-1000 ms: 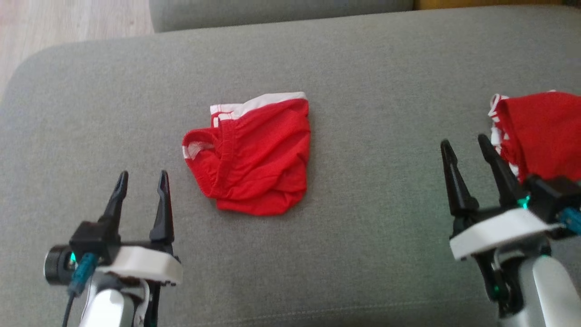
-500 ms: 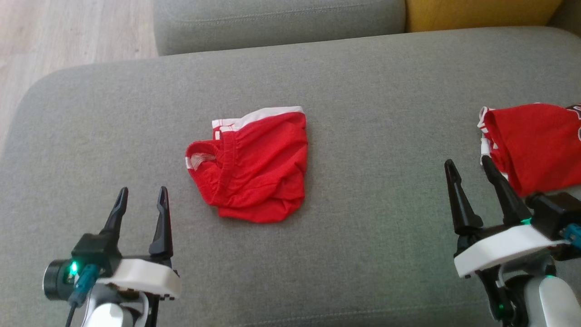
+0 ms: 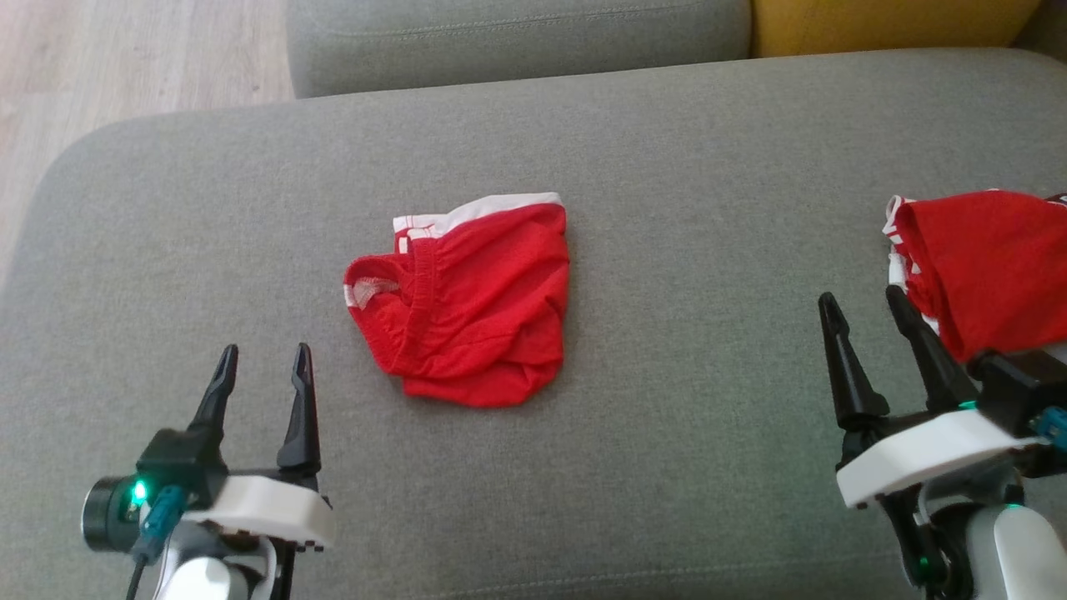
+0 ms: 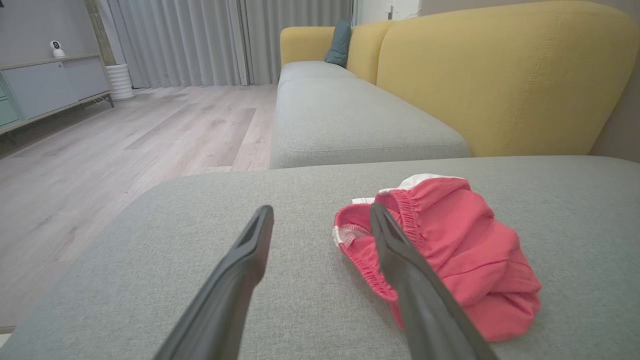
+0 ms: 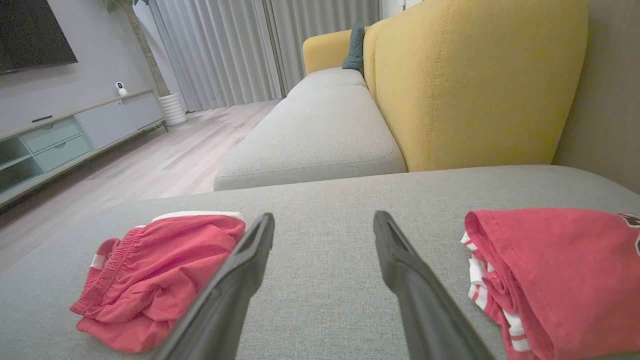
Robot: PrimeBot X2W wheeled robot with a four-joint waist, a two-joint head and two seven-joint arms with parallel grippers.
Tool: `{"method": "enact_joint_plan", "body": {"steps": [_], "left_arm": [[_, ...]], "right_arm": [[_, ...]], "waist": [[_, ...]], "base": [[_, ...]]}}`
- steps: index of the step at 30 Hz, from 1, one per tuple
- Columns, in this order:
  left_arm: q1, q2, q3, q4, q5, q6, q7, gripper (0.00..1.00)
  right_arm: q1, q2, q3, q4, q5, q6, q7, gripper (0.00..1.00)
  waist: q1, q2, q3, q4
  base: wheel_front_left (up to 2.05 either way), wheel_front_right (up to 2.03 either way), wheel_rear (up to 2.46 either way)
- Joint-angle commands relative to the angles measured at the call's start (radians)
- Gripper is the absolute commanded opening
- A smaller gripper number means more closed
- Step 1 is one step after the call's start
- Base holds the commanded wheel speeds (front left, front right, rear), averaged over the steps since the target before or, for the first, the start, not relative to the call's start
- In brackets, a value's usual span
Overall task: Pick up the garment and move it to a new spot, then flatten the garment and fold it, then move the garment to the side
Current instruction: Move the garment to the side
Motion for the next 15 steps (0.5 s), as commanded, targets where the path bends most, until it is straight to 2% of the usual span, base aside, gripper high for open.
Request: {"method": "enact_joint_plan", "body": {"steps": [1, 15], "left_arm": [[-0.030, 0.020, 0.037, -0.036, -0.006, 0.008, -0.001, 1.00], [-0.073, 0.023, 0.018, -0.047, -0.003, 0.005, -0.008, 1.00]], "right_arm": [[-0.035, -0.008, 0.015, -0.036, -0.005, -0.002, -0.001, 1.00], [-0.066, -0.014, 0.005, -0.014, -0.004, -0.002, 0.004, 1.00]], "waist": [[0.0000, -0.0001, 0.001, 0.001], [0.0000, -0.0001, 0.044, 0.047]], "base": [[0.00, 0.00, 0.00], [0.00, 0.00, 0.00]]}}
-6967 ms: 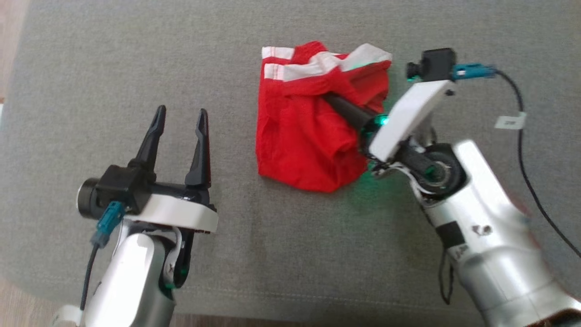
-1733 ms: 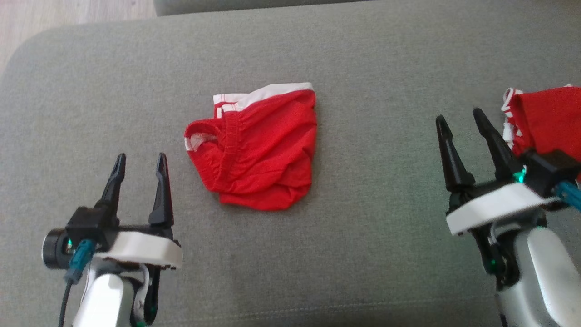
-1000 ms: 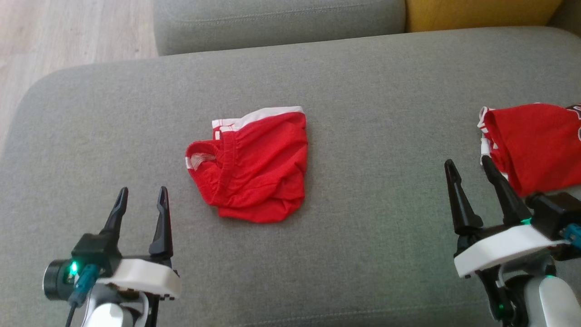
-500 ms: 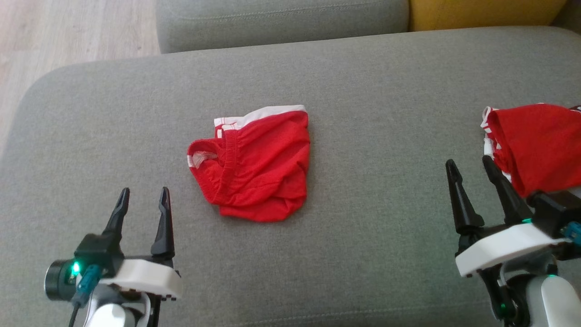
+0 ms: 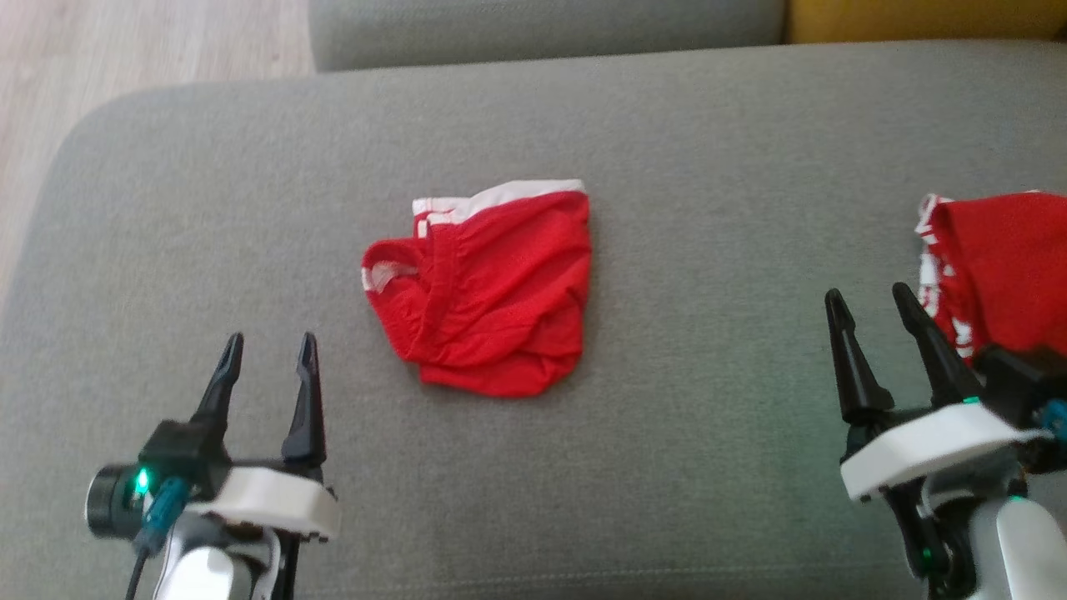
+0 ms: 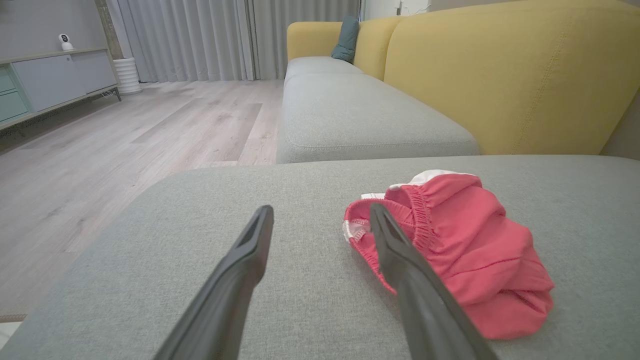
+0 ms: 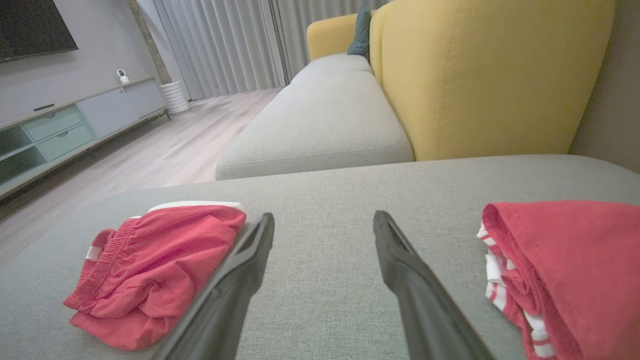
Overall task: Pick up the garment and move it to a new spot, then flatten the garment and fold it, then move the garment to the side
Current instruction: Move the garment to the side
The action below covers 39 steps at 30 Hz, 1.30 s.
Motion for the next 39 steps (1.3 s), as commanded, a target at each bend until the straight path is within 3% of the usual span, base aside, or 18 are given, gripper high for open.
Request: {"method": "enact_joint_plan", "body": {"steps": [1, 7, 16, 22, 30, 31, 32, 33, 34, 39], "left_arm": [[-0.070, 0.018, 0.026, -0.039, 0.004, 0.003, -0.008, 1.00], [-0.146, -0.001, 0.001, -0.038, 0.009, -0.015, -0.027, 1.00], [-0.249, -0.037, -0.033, -0.004, 0.020, -0.039, -0.051, 1.00], [-0.266, -0.048, -0.037, 0.014, 0.024, -0.046, -0.056, 1.00], [-0.270, -0.056, -0.027, 0.012, 0.032, -0.052, -0.057, 1.00], [-0.269, -0.058, -0.025, 0.012, 0.033, -0.053, -0.057, 1.00], [-0.268, -0.059, -0.024, 0.011, 0.034, -0.053, -0.057, 1.00], [-0.267, -0.060, -0.023, 0.011, 0.035, -0.054, -0.057, 1.00], [-0.266, -0.061, -0.022, 0.010, 0.036, -0.055, -0.057, 1.00], [-0.262, -0.066, -0.016, 0.010, 0.043, -0.060, -0.057, 1.00]], "right_arm": [[-0.064, -0.017, 0.020, -0.022, -0.002, -0.002, 0.008, 1.00], [-0.160, -0.025, 0.050, 0.085, 0.025, -0.002, 0.028, 1.00], [-0.390, 0.011, 0.207, 0.362, 0.088, -0.002, 0.019, 1.00], [-0.475, 0.030, 0.313, 0.535, 0.161, -0.002, -0.004, 1.00], [-0.520, 0.031, 0.474, 0.675, 0.279, -0.002, 0.015, 1.00], [-0.524, 0.031, 0.485, 0.689, 0.285, -0.002, 0.017, 0.93], [-0.527, 0.031, 0.494, 0.704, 0.293, -0.002, 0.022, 0.60], [-0.531, 0.031, 0.502, 0.715, 0.300, -0.002, 0.024, 0.42], [-0.535, 0.031, 0.508, 0.723, 0.304, -0.002, 0.022, 0.00], [-0.557, 0.031, 0.512, 0.761, 0.309, -0.002, -0.004, 0.00]], "waist": [[0.0000, 0.0000, 0.024, 0.020], [0.0000, 0.0000, 0.107, 0.083], [0.0000, 0.0000, 0.188, 0.156], [0.0000, 0.0000, 0.198, 0.168], [0.0000, 0.0000, 0.207, 0.165], [0.0000, 0.0000, 0.207, 0.164], [0.0000, 0.0000, 0.206, 0.163], [0.0000, 0.0000, 0.206, 0.161], [0.0000, 0.0000, 0.206, 0.160], [0.0000, 0.0000, 0.200, 0.151]], "base": [[0.00, 0.00, 0.00], [0.00, 0.00, 0.00], [0.00, 0.00, 0.00], [0.00, 0.00, 0.00], [0.00, 0.00, 0.00], [0.00, 0.00, 0.00], [0.00, 0.00, 0.00], [0.00, 0.00, 0.00], [0.00, 0.00, 0.00], [0.00, 0.00, 0.00]]}}
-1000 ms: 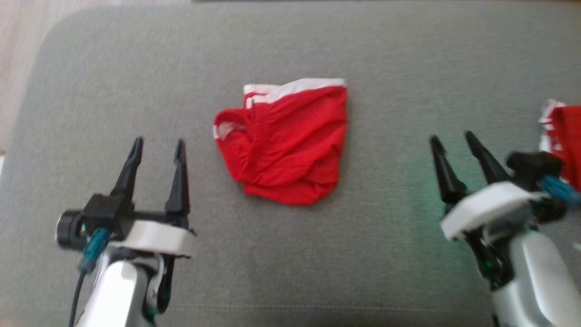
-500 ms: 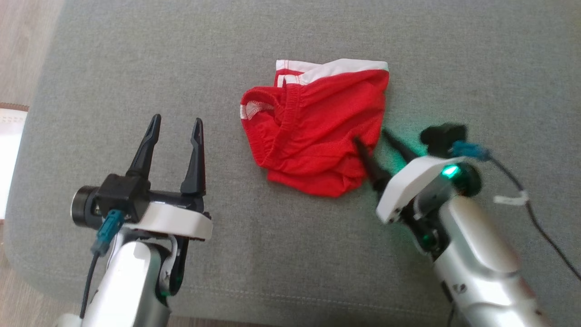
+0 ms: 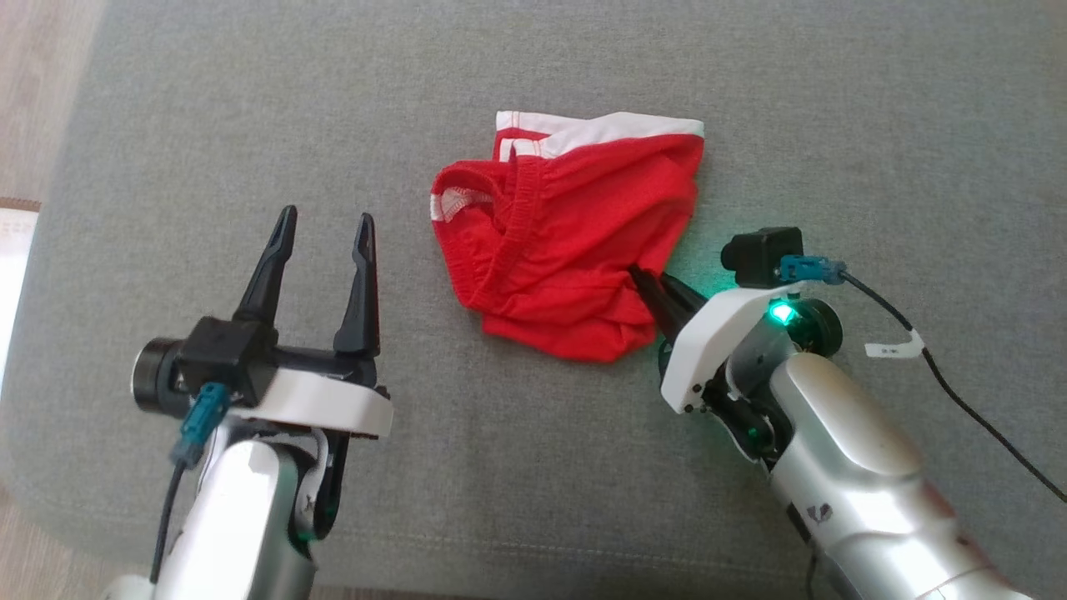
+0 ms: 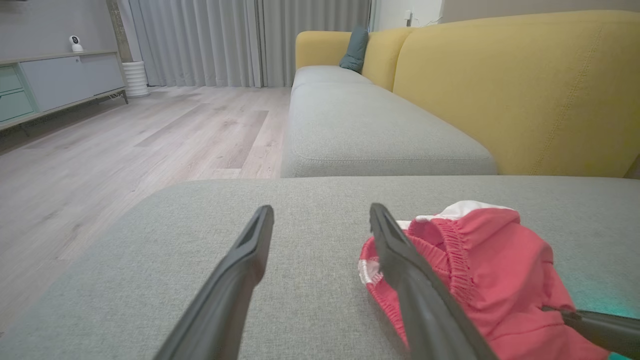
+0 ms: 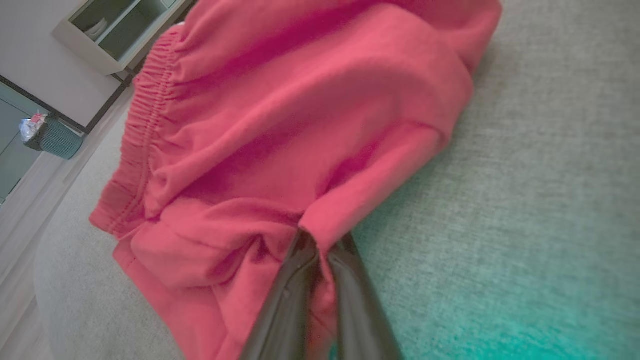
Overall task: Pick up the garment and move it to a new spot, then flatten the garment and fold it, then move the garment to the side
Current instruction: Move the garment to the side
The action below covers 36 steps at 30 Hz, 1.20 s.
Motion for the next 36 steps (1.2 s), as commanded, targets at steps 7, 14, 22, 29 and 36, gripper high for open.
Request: {"method": "enact_joint_plan", "body": {"steps": [7, 14, 22, 29, 36], "left_arm": [[-0.019, 0.006, 0.049, -0.039, 0.022, -0.008, -0.012, 1.00], [-0.003, 0.019, 0.060, -0.053, 0.034, -0.013, -0.012, 1.00], [-0.011, 0.040, 0.061, -0.075, 0.048, -0.021, -0.012, 1.00], [-0.041, 0.062, 0.052, -0.103, 0.062, -0.027, -0.006, 1.00], [-0.097, 0.088, 0.033, -0.141, 0.082, -0.043, 0.024, 1.00]], "right_arm": [[-0.016, 0.021, -0.009, 0.014, -0.021, -0.002, -0.032, 0.00], [0.029, -0.022, -0.040, -0.038, -0.063, -0.002, -0.026, 0.00], [0.080, -0.130, -0.060, -0.191, -0.124, -0.002, 0.029, 0.00], [0.060, -0.238, -0.100, -0.325, -0.177, -0.002, 0.085, 0.00], [-0.012, -0.401, -0.191, -0.424, -0.213, -0.002, 0.148, 0.00]], "waist": [[0.0000, 0.0000, -0.009, -0.032], [0.0000, 0.0000, -0.009, -0.126], [0.0000, 0.0000, 0.015, -0.272], [0.0000, 0.0000, 0.074, -0.383], [0.0000, 0.0000, 0.161, -0.459]], "base": [[0.00, 0.00, 0.00], [0.00, 0.00, 0.00], [0.00, 0.00, 0.00], [0.00, 0.00, 0.00], [0.00, 0.00, 0.00]]}}
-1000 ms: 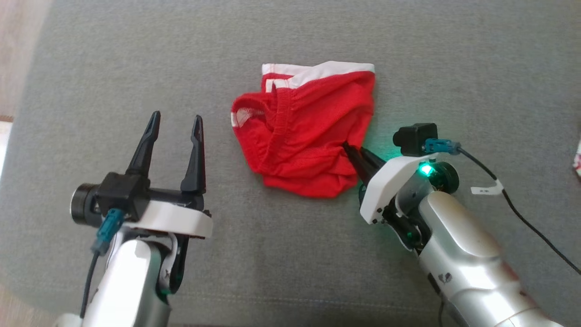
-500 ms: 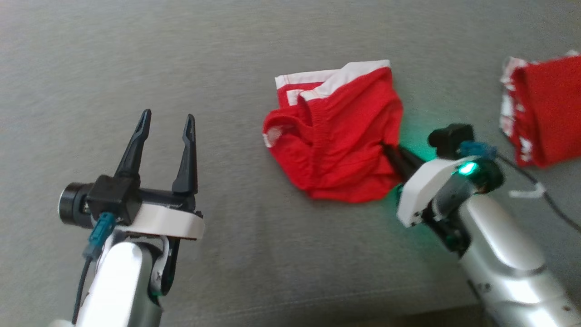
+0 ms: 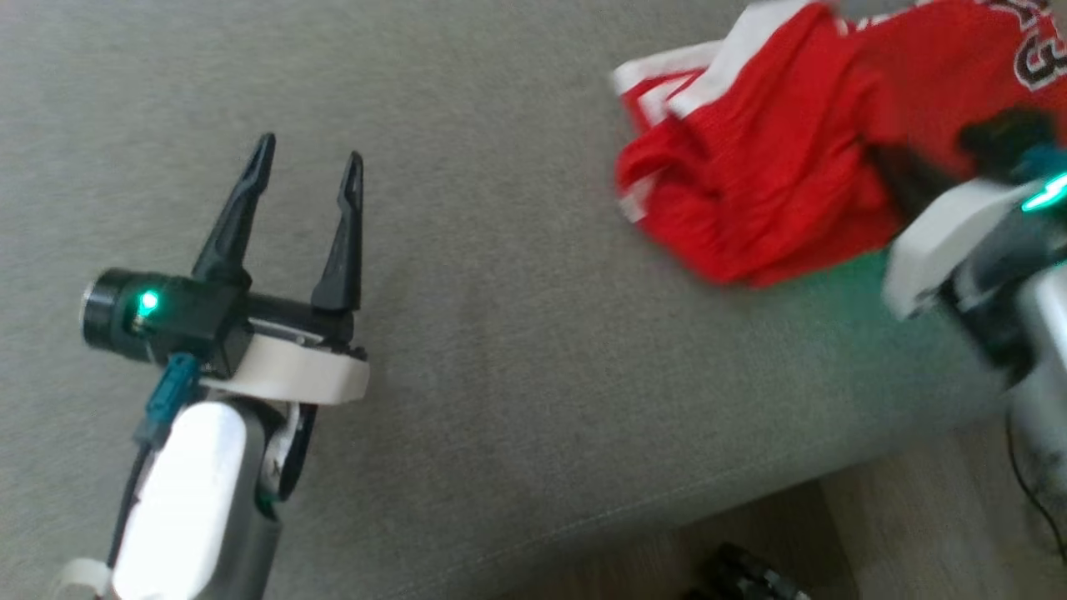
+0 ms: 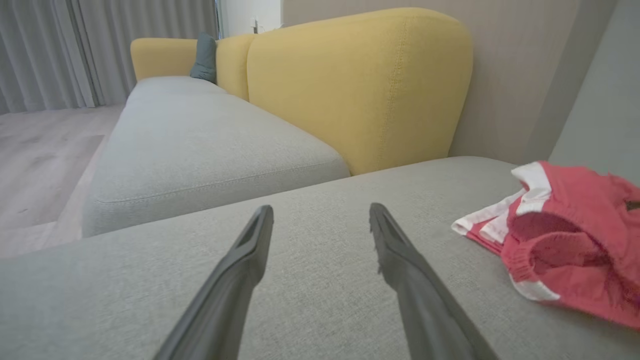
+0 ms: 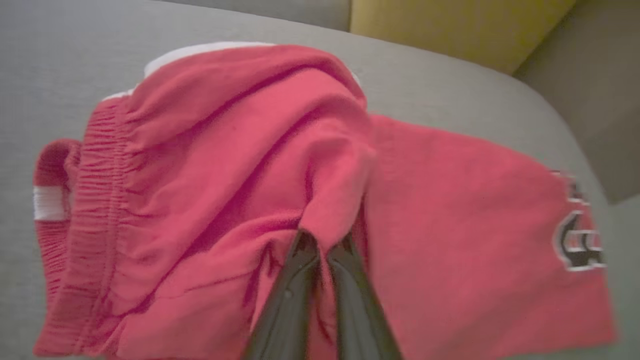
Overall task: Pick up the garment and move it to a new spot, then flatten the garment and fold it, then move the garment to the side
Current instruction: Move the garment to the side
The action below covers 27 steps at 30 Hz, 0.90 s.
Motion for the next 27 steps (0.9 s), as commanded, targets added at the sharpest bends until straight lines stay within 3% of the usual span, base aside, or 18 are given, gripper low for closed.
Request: {"method": "enact_joint_plan", "body": {"steps": [1, 7, 12, 18, 27], "left_arm": [[-0.040, 0.028, 0.030, -0.043, 0.014, -0.010, 0.006, 1.00], [-0.078, 0.047, 0.017, -0.066, 0.027, -0.022, 0.023, 1.00], [-0.101, 0.053, 0.004, -0.077, 0.036, -0.029, 0.031, 1.00], [-0.127, 0.066, -0.008, -0.083, 0.041, -0.040, 0.043, 1.00], [-0.138, 0.078, -0.027, -0.087, 0.043, -0.048, 0.059, 1.00]], "right_arm": [[-0.039, -0.058, -0.029, -0.050, -0.012, -0.002, -0.001, 0.00], [-0.094, -0.113, -0.143, -0.055, -0.020, -0.002, -0.003, 0.00], [-0.112, -0.111, -0.248, -0.041, -0.018, -0.002, -0.030, 0.00], [-0.097, -0.065, -0.340, 0.017, -0.004, -0.002, -0.064, 0.00], [-0.062, 0.046, -0.461, 0.105, -0.086, -0.002, -0.105, 0.00]], "waist": [[-0.0001, 0.0000, 0.051, -0.044], [-0.0001, 0.0000, 0.109, -0.074], [-0.0001, 0.0000, 0.136, -0.084], [-0.0001, 0.0000, 0.173, -0.092], [-0.0001, 0.0000, 0.206, -0.098]], "base": [[0.00, 0.00, 0.00], [0.00, 0.00, 0.00], [0.00, 0.00, 0.00], [0.00, 0.00, 0.00], [0.00, 0.00, 0.00]]}}
